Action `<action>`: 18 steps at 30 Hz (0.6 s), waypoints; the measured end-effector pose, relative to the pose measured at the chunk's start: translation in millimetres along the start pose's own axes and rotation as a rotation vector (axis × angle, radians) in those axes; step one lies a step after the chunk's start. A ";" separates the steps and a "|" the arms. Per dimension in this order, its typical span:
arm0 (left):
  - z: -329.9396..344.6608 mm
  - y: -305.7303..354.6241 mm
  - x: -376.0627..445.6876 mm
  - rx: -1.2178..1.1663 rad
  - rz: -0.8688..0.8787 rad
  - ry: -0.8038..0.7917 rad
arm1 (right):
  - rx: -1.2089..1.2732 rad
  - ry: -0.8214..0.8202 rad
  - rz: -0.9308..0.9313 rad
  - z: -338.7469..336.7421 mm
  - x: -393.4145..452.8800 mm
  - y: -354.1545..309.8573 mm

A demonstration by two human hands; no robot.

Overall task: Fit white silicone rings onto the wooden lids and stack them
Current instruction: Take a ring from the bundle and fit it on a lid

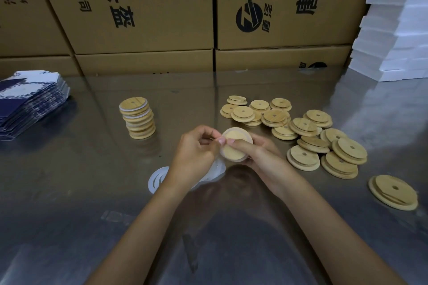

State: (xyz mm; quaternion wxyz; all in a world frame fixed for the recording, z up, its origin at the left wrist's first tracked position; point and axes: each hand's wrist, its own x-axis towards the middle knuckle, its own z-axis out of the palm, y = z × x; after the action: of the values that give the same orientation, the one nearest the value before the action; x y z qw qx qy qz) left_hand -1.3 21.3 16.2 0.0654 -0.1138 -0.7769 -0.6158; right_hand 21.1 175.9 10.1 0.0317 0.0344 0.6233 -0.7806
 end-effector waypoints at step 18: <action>-10.3 3.7 6.1 -0.028 -0.148 -0.050 | 0.000 -0.045 -0.088 -3.4 -3.0 -3.7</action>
State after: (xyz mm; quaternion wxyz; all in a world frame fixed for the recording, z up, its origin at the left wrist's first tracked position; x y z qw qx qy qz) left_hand -6.6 12.7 23.5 -0.0014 -0.0721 -0.7758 -0.6268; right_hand 23.8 180.1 13.2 0.0114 -0.0104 0.6232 -0.7819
